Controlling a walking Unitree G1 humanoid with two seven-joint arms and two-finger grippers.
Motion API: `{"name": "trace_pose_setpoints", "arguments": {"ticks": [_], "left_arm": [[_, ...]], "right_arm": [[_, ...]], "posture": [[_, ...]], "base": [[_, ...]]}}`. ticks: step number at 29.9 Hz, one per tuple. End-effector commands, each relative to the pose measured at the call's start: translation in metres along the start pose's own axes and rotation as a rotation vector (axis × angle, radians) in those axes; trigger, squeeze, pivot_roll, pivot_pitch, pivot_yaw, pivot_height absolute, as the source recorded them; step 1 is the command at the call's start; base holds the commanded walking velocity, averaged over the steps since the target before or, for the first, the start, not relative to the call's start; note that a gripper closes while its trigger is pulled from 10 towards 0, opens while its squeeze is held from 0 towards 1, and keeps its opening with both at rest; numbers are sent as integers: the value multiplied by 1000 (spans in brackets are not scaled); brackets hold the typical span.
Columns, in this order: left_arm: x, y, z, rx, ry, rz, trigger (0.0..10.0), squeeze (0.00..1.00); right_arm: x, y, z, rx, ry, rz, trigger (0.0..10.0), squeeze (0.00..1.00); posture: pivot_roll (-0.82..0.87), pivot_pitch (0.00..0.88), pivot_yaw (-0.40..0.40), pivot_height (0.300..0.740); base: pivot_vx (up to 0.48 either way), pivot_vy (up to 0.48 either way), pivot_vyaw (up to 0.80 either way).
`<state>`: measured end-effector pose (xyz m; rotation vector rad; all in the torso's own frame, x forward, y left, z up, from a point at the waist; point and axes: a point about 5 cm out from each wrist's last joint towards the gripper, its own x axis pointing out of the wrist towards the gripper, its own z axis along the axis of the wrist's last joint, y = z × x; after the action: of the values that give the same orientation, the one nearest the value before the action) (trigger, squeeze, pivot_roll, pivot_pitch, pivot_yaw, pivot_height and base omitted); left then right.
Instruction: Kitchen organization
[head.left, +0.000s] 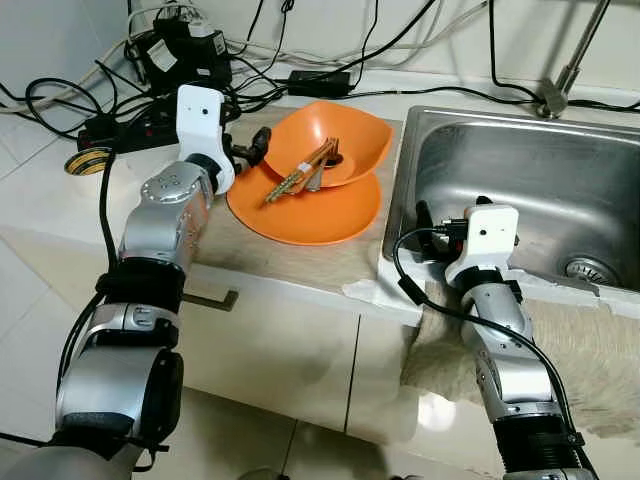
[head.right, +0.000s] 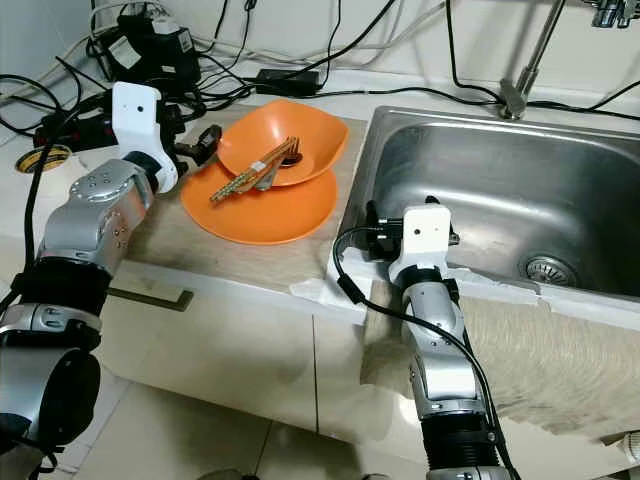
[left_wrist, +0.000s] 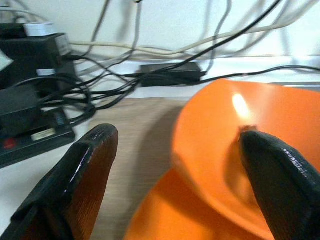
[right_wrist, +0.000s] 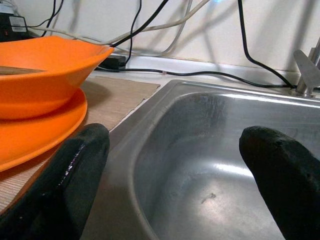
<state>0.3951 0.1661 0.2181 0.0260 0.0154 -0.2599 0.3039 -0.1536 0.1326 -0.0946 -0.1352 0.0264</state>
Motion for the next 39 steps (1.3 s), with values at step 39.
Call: {"name": "trace_pose_setpoints", "arguments": {"ticks": [39], "left_arm": [[27, -28, 17, 4, 196, -311, 10000, 0]], "right_arm": [[0, 6, -5, 17, 34, 29, 10000, 0]], "posture": [[-23, 0, 66, 740]], "base": [[0, 0, 0]]}}
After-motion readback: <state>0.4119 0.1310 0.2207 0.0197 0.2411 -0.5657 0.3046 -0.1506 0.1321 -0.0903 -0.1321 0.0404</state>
